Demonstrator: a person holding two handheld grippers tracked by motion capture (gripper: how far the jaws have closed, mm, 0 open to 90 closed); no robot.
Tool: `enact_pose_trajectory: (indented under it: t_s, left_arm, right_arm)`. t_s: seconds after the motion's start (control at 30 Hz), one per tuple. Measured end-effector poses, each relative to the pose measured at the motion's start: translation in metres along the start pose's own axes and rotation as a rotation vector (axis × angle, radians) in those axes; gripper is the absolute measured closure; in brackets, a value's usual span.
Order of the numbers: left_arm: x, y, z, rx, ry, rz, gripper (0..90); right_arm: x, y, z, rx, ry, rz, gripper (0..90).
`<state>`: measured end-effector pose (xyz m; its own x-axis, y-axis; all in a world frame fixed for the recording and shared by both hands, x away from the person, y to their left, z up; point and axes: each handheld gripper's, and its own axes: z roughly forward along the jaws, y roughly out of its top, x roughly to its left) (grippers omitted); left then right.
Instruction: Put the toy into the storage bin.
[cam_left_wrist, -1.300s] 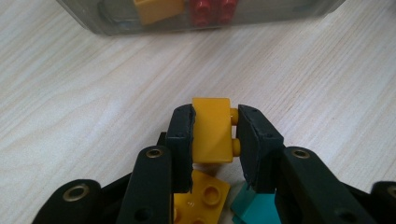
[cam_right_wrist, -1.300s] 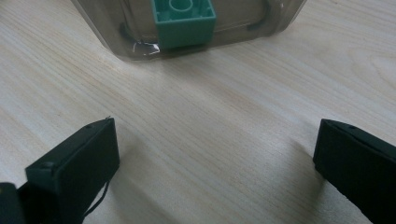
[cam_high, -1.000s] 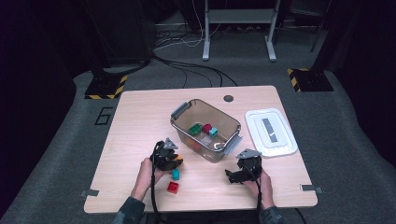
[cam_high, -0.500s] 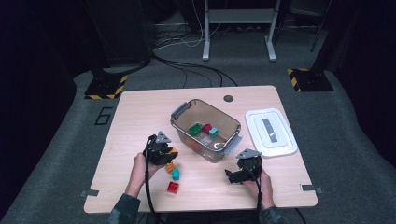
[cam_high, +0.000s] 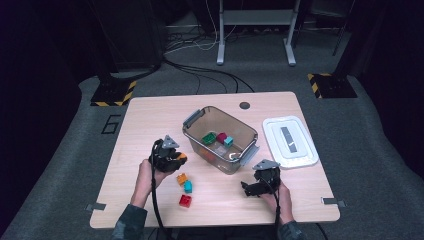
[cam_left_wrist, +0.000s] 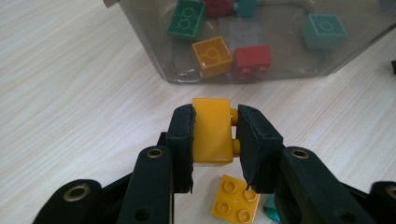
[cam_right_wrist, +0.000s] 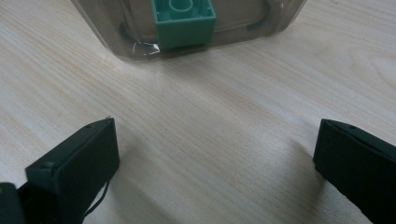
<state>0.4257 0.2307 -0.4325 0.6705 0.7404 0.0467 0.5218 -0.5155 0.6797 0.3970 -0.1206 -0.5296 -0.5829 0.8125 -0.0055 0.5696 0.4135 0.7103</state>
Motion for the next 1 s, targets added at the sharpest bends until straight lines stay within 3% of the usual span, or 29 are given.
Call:
enact_pose_trajectory:
  t_s: [0.6,1.0]
  left_arm:
    - [0.009,0.022,-0.022,-0.032,0.04,0.006,67.2]
    - [0.013,0.044,-0.036,-0.047,0.068,0.033,67.2]
  right_arm:
    - [0.0,0.0,0.0,-0.001,0.001,0.007,0.0]
    - [0.001,0.0,0.0,-0.001,0.0,0.016,0.0]
